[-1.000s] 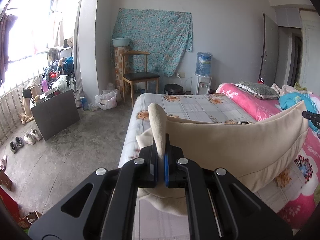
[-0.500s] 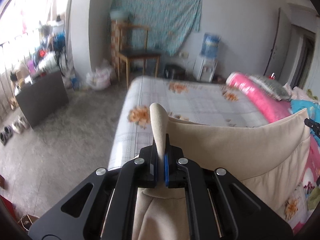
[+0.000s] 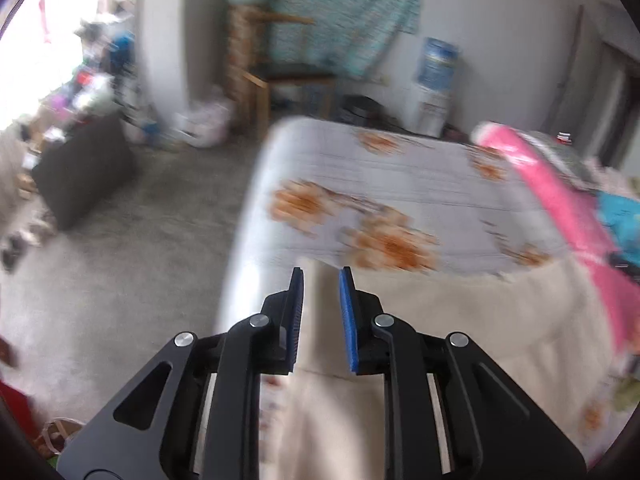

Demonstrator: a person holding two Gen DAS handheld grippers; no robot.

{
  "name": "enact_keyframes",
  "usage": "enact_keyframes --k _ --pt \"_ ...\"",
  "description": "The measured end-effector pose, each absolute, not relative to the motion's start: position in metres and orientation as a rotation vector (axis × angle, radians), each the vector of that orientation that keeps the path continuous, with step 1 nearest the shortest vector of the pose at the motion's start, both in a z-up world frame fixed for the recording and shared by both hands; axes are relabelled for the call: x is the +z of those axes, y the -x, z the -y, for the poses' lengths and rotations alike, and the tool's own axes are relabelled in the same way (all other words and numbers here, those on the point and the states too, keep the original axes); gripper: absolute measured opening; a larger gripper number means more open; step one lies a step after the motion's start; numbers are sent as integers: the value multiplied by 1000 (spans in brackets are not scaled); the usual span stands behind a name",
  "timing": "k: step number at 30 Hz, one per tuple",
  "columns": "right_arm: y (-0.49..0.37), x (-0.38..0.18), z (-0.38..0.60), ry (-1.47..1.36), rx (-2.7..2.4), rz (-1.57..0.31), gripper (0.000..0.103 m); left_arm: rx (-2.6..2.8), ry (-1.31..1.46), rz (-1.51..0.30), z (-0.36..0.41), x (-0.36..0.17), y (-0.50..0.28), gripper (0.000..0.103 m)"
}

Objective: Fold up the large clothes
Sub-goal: 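Lay the folded edge down with both tools and open them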

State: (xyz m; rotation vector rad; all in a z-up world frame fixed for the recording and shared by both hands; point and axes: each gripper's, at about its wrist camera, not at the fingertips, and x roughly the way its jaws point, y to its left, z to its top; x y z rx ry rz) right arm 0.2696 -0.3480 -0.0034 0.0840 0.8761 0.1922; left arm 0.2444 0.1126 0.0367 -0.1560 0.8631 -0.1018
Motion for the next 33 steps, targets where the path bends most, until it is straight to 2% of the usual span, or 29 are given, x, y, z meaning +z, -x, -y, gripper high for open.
enact_keyframes --k 5,6,8,11,16,18,22,25,31,32,33 --pt "-291 -58 326 -20 199 -1075 22 -141 199 -1076 -93 -18 -257 17" --pt "-293 -64 332 -36 186 -1093 19 -115 218 -1093 -99 -29 -259 16" --pt "-291 -62 353 -108 145 -1098 14 -87 286 -1081 -115 -33 -256 11" --pt "-270 -41 371 -103 77 -1061 14 -71 332 -1049 -133 -19 -243 11" --pt "-209 -9 360 -10 191 -992 17 -178 280 -966 -123 9 -194 17" --pt "-183 -15 348 53 261 -1011 17 -235 278 -995 -114 5 -169 17" --pt "-156 -55 356 105 212 -1138 17 -153 273 -1090 -115 -35 -139 18" --pt "-145 -50 383 -26 167 -1128 21 -99 333 -1078 -135 -31 -127 19" --pt "-126 -21 364 102 110 -1073 25 -79 247 -988 -132 10 -103 19" --pt "-123 -16 354 109 137 -1053 32 -98 226 -972 -122 18 -100 24" --pt "-121 -13 343 112 162 -1032 44 -110 209 -960 -114 21 -97 27"
